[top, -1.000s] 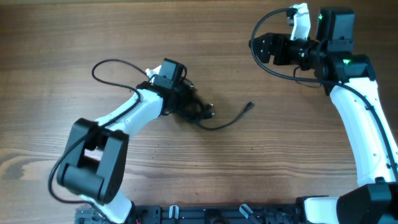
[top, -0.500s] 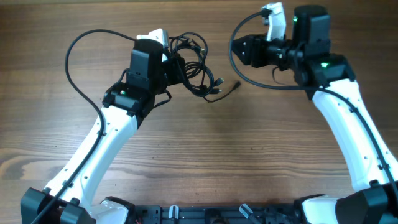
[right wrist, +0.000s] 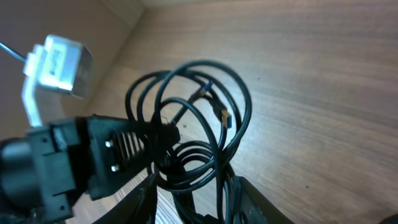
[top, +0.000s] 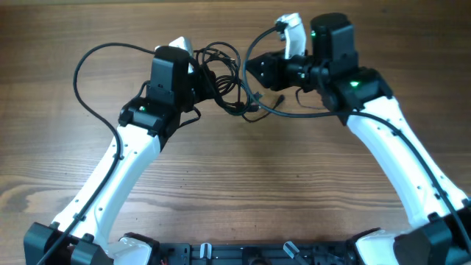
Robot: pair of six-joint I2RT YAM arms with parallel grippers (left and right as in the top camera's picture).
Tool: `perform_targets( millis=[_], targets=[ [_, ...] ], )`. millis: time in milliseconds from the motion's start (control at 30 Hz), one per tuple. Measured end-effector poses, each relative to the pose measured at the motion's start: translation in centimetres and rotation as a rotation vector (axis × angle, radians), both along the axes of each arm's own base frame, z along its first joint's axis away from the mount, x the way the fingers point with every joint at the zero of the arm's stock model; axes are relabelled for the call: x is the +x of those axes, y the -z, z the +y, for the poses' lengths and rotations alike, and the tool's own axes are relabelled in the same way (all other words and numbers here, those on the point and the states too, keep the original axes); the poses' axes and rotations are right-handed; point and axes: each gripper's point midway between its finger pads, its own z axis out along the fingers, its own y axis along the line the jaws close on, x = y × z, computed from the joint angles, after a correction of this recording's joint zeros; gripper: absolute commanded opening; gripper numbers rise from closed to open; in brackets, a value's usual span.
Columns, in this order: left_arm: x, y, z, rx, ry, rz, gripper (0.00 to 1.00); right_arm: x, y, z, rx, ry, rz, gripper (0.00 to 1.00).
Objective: Untangle cables
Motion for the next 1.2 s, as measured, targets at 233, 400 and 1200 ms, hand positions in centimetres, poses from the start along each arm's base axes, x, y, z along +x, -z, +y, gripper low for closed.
perform_targets(
  millis=[233, 400, 1200],
  targets=[
    [-0.4, 0.1, -0.5, -0.036, 0.015, 0.024, 0.04, 1.0, 3.4, 1.9, -0.023, -0.024, 0.044, 0.34],
    [-0.5, 0.1, -0.7, -0.053, 0.01, 0.038, 0.04, 1.6, 5.5, 2.2, -0.039, -0.025, 0.081, 0.33],
    [-1.0, 0.8, -0.4, -0.046, -0.003, 0.074, 0.04, 2.0, 6.4, 3.1, -0.072, 0.055, 0.09, 0.04]
  ],
)
